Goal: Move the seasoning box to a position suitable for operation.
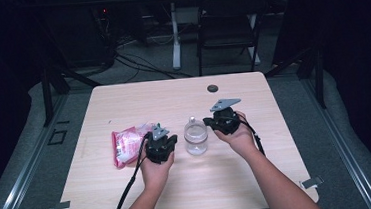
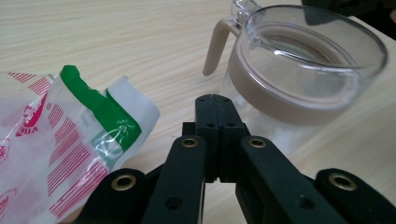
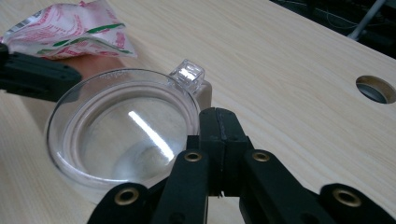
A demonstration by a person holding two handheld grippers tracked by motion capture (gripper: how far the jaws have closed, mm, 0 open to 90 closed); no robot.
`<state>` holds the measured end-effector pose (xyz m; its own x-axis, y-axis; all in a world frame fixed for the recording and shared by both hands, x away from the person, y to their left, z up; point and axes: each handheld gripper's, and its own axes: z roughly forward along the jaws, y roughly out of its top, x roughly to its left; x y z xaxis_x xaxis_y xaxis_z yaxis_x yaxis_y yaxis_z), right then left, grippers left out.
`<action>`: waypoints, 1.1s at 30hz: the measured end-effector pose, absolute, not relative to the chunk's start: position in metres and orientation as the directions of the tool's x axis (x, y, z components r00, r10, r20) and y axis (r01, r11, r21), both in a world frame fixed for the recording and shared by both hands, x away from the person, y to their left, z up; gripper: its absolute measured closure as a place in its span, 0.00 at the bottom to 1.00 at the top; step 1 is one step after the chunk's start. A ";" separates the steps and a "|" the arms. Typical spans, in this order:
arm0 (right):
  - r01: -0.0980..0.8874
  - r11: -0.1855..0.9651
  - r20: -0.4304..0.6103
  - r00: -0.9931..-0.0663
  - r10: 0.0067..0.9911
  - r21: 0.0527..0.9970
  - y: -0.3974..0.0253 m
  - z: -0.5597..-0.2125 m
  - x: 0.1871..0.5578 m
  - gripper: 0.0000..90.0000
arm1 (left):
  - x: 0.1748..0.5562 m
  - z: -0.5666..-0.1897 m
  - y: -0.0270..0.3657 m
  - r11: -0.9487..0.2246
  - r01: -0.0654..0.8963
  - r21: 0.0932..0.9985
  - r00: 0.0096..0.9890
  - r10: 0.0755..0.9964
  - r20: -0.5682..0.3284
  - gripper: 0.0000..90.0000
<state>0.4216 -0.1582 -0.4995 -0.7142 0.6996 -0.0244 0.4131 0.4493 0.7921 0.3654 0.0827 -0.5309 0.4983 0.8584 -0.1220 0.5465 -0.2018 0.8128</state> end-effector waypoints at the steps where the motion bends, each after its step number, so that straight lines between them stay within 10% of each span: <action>1: 0.410 0.461 -0.030 -0.721 0.692 0.787 -0.158 -0.500 0.420 1.00 | 0.366 -0.531 0.082 -0.214 0.544 0.811 0.502 0.858 -0.111 1.00; 33: 0.403 0.457 -0.062 -0.693 0.719 0.793 -0.172 -0.508 0.333 1.00 | 0.345 -0.527 0.069 -0.314 0.472 0.824 0.682 0.723 -0.115 1.00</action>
<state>0.3330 -0.1722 -0.5080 -0.6925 0.7187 -0.0619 0.4033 0.4569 0.7928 0.3452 0.0694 -0.5267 0.6816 0.7226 -0.1153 0.4720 -0.3138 0.8238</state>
